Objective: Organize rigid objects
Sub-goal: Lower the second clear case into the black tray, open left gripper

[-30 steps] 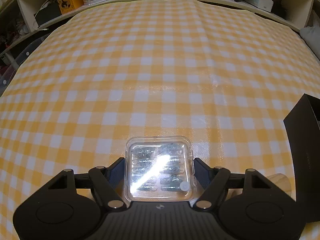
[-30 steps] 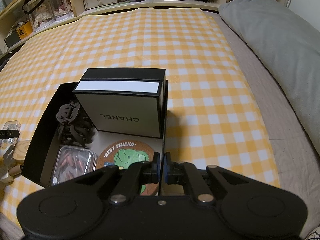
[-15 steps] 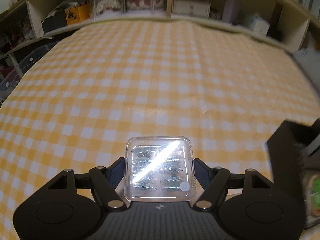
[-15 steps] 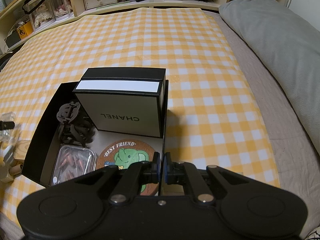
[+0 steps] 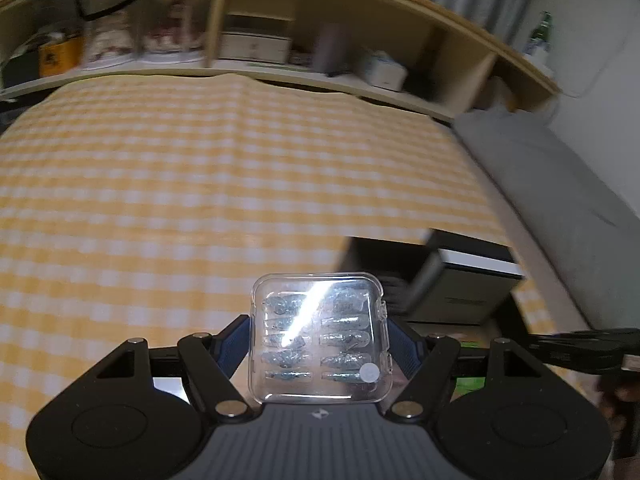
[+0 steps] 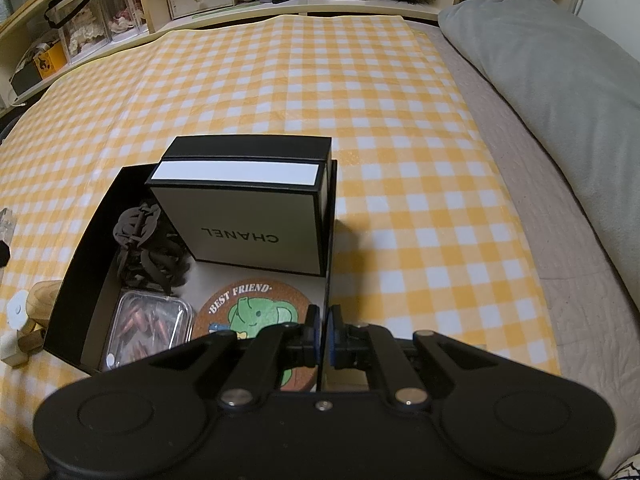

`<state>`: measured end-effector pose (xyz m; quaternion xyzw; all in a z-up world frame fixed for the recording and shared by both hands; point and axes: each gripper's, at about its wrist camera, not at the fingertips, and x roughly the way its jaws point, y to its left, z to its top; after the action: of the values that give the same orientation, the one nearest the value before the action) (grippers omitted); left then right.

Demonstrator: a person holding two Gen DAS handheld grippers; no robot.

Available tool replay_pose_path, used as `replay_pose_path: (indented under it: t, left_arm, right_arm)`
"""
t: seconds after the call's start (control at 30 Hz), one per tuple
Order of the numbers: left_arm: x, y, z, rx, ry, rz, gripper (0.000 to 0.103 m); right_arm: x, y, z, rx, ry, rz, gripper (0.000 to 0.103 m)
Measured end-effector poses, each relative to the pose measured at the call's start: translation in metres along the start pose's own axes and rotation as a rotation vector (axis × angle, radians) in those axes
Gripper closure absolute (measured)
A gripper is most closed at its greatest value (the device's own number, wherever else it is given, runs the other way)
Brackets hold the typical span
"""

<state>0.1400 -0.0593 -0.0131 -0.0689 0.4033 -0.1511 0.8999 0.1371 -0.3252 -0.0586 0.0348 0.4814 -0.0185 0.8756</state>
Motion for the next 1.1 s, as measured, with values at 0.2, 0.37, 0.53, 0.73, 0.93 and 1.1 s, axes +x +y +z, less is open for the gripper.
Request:
replay_pose_path:
  t: [0.2,0.37,0.53,0.73,0.93,1.1]
  left_arm:
    - [0.015,-0.038,-0.009,0.013,0.023,-0.078,0.03]
    - [0.032,-0.05,-0.02,0.027,0.051,-0.097,0.03]
    - [0.042,-0.047,-0.022,0.028,0.049,-0.074,0.03]
    - [0.044,-0.043,-0.021,0.019,0.051,-0.073,0.03]
    - [0.041,-0.042,-0.02,-0.003,0.051,-0.089,0.03]
    - [0.037,-0.05,-0.019,0.01,0.046,-0.115,0.03]
  right_arm:
    - [-0.001,0.0,0.0,-0.002,-0.001,0.001,0.098]
    - [-0.001,0.0,-0.001,-0.004,0.0,0.0,0.098]
    - [-0.001,0.0,-0.001,-0.005,-0.001,0.0,0.098]
    - [-0.001,0.0,-0.001,-0.007,0.0,-0.001,0.098]
    - [-0.001,0.0,-0.001,-0.008,0.001,-0.002,0.098]
    - [-0.001,0.001,-0.001,-0.008,0.002,-0.002,0.098]
